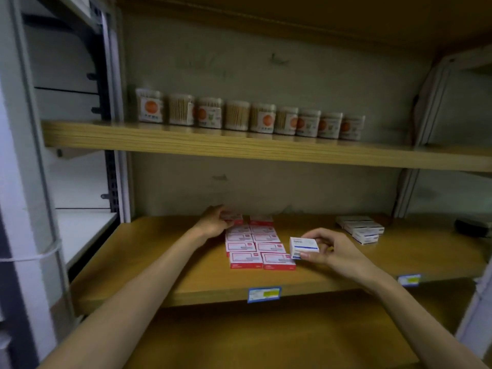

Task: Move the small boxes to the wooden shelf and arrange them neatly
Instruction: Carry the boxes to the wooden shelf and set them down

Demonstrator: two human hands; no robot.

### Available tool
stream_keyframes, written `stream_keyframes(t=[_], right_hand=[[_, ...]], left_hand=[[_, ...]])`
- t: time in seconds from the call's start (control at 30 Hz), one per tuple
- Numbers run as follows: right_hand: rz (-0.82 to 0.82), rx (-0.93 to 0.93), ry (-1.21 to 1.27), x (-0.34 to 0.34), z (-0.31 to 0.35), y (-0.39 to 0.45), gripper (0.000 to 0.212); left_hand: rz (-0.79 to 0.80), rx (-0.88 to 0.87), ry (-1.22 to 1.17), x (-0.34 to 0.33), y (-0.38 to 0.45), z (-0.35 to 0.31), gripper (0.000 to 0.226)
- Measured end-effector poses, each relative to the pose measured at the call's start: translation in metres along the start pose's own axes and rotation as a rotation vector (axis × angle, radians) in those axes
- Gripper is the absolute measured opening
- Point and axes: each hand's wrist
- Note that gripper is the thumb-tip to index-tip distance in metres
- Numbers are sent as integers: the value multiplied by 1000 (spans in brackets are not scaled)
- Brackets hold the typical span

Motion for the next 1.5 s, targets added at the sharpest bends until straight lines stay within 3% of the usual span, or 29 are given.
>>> stream_keyframes(t=[0.43,0.53,0.6,0.67,0.8,1.03,1.23,1.5], right_hand=[[131,99,-32,64,-70,34,34],[142,98,-6,79,-85,32,34],[142,84,80,91,-98,29,35],[126,56,162,105,-111,26,36],[76,58,169,135,-139,25,37],[-67,23,75,191,-203,31,38],[-113,-66,-115,201,-236,39,42],[-134,-83,-77,188,-226,48,61]], left_hand=[[57,171,58,-23,19,-15,38],[-79,178,48,-28,20,-24,44],[-243,135,69,-36,18,-37,37],[-298,56,77,-51,11,-58,27],[-199,-95,164,-92,-6,-100,18],[-158,-188,301,-155,-21,-146,12],[-128,-178,197,-176,-24,-159,9],[-133,-170,136,-196,-30,-170,9]])
Point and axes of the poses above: each hand's wrist, its own y-axis towards the middle knuckle, its own x-axis out of the back of the hand, z = x × y, and after that the axes turned 5 degrees about z, right-handed
